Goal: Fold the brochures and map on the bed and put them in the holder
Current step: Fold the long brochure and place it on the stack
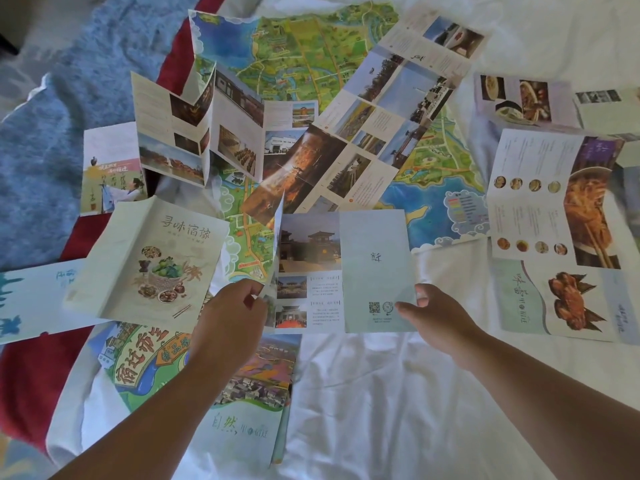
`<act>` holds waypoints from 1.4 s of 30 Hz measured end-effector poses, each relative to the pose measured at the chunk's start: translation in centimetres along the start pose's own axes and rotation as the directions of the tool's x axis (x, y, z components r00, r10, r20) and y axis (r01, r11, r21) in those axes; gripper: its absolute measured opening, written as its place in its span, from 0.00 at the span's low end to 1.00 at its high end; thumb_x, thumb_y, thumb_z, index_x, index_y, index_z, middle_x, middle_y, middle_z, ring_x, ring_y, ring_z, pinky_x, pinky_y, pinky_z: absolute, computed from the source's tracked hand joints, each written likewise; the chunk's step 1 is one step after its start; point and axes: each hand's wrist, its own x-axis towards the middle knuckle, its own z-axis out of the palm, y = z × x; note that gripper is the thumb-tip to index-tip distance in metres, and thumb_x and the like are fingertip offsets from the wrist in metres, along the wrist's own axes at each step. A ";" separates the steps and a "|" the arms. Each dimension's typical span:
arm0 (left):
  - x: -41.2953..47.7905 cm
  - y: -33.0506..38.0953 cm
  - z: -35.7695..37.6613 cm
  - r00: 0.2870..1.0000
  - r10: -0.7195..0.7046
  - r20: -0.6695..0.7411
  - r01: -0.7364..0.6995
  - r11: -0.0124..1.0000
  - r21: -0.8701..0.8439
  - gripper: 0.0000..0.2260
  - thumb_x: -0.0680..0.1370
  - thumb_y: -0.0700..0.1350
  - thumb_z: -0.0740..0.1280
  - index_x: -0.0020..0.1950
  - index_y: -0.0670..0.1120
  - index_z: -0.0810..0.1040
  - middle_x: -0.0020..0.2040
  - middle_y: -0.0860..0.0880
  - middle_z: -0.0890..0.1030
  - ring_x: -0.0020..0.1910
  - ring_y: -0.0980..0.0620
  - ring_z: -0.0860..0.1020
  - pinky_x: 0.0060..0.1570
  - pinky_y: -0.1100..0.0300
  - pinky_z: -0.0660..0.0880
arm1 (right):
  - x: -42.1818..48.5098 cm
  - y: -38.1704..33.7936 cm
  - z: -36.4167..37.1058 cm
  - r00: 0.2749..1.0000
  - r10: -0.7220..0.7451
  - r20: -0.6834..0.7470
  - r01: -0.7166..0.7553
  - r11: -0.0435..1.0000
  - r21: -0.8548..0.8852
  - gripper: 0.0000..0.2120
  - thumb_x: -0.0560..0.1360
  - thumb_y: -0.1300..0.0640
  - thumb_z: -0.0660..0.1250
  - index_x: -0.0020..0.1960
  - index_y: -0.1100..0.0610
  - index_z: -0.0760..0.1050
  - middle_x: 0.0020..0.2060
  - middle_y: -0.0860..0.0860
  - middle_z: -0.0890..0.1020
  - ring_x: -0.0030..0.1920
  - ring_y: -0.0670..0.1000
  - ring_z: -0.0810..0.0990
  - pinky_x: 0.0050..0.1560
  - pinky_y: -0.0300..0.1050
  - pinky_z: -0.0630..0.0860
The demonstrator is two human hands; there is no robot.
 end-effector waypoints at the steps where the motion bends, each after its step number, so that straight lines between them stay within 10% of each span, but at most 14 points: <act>1: 0.0 0.0 0.1 1.000 -0.002 -0.004 0.002 1.000 0.002 0.11 0.78 0.41 0.61 0.36 0.52 0.71 0.28 0.53 0.72 0.28 0.54 0.69 0.29 0.61 0.62 | 0.0 -0.1 0.0 1.000 0.003 -0.001 -0.003 1.000 0.008 0.13 0.75 0.49 0.67 0.59 0.49 0.74 0.46 0.43 0.80 0.47 0.47 0.79 0.40 0.42 0.72; 11: 0.0 0.0 0.1 1.000 -0.003 -0.007 0.002 1.000 -0.025 0.11 0.78 0.42 0.62 0.37 0.53 0.71 0.29 0.55 0.73 0.28 0.55 0.70 0.28 0.62 0.62 | 0.5 -0.7 0.3 0.992 0.104 -0.066 -0.098 0.991 0.096 0.20 0.77 0.51 0.65 0.67 0.56 0.72 0.61 0.53 0.77 0.55 0.54 0.76 0.48 0.45 0.70; 17: -0.2 0.1 0.0 1.000 -0.001 -0.015 0.001 1.000 -0.019 0.12 0.78 0.42 0.62 0.36 0.54 0.71 0.28 0.56 0.72 0.27 0.57 0.69 0.28 0.62 0.61 | 0.4 -1.0 0.5 0.990 0.138 -0.005 -0.131 0.953 0.273 0.10 0.75 0.63 0.60 0.48 0.56 0.79 0.51 0.57 0.82 0.51 0.59 0.80 0.53 0.54 0.79; 27: -0.5 0.2 -0.2 1.000 -0.002 -0.020 0.002 1.000 -0.009 0.10 0.78 0.41 0.61 0.37 0.51 0.72 0.28 0.53 0.73 0.28 0.54 0.71 0.28 0.61 0.63 | -0.2 -0.4 -0.4 0.989 0.126 0.078 -0.148 0.861 0.487 0.14 0.74 0.68 0.56 0.53 0.61 0.78 0.57 0.62 0.80 0.61 0.65 0.77 0.64 0.63 0.73; 39: -0.7 1.2 0.0 1.000 0.003 0.007 -0.003 1.000 -0.024 0.10 0.77 0.41 0.61 0.38 0.53 0.73 0.25 0.57 0.73 0.23 0.58 0.68 0.26 0.62 0.62 | -1.3 -0.1 -1.3 0.991 0.114 0.071 -0.134 0.810 0.571 0.21 0.73 0.71 0.53 0.45 0.55 0.81 0.49 0.57 0.83 0.49 0.58 0.80 0.52 0.52 0.76; 42: -0.8 1.2 0.0 1.000 0.000 0.013 0.000 1.000 -0.031 0.10 0.78 0.41 0.62 0.38 0.52 0.74 0.25 0.55 0.72 0.23 0.57 0.67 0.27 0.62 0.64 | -1.2 0.1 -1.3 0.982 0.173 0.070 -0.180 0.785 0.592 0.21 0.74 0.70 0.53 0.57 0.55 0.78 0.54 0.57 0.82 0.53 0.59 0.80 0.52 0.53 0.77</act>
